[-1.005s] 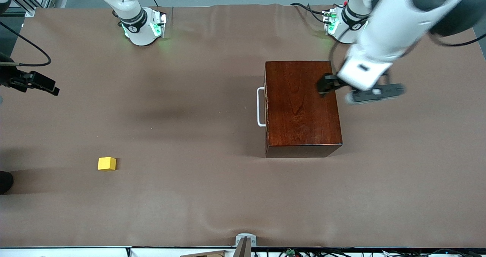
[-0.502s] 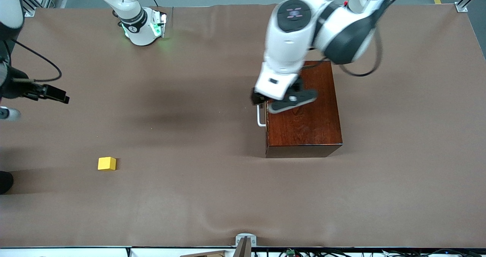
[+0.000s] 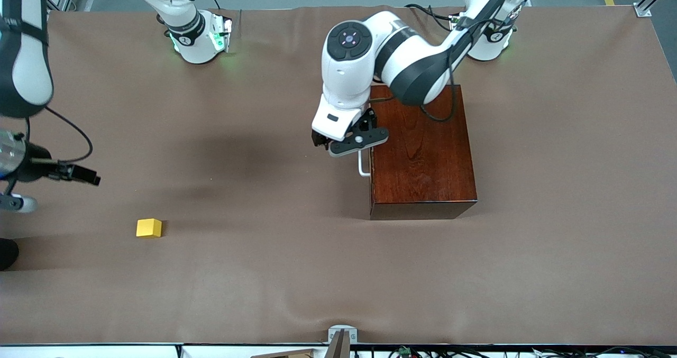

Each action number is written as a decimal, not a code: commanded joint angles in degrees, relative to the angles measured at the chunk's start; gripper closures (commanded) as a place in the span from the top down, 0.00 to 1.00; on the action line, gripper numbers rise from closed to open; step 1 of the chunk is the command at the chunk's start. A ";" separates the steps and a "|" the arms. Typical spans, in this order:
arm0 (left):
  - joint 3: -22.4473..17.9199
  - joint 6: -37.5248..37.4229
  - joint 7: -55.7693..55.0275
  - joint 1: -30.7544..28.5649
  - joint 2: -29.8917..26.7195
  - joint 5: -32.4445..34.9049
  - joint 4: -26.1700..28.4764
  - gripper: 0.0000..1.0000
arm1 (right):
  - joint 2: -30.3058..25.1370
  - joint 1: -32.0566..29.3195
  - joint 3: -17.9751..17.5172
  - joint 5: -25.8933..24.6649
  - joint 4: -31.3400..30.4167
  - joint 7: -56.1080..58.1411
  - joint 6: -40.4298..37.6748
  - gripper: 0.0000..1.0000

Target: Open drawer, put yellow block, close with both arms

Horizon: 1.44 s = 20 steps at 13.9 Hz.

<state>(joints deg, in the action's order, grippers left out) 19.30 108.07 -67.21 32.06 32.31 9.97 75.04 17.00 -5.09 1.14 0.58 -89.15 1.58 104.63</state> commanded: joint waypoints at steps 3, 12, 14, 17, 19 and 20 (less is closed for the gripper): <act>-0.05 -0.58 6.64 2.04 2.66 1.54 -0.86 1.00 | 8.04 -0.01 -0.70 -0.32 1.70 10.19 7.52 1.00; -0.23 -4.54 13.95 3.62 6.10 4.34 2.21 1.00 | 21.41 2.19 -0.79 -0.67 6.97 11.78 11.46 1.00; -0.32 -4.54 14.21 3.62 6.27 4.88 3.01 1.00 | 22.37 2.01 -0.70 -0.67 6.53 11.87 13.76 1.00; -0.32 -4.45 13.52 3.62 7.67 6.29 2.83 1.00 | 24.57 1.22 -0.62 -0.58 6.53 11.96 14.81 1.00; -0.32 -4.10 13.08 3.62 8.29 6.29 2.83 1.00 | 25.71 1.22 -0.62 -0.67 6.53 12.04 14.99 1.00; -0.32 -3.84 12.46 3.62 8.64 6.29 2.75 1.00 | 26.15 1.22 -0.62 -0.76 6.53 12.04 15.08 1.00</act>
<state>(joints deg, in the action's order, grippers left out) 19.17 104.30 -53.90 35.38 39.24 14.64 78.55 41.59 -3.39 0.96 0.51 -83.99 12.99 119.63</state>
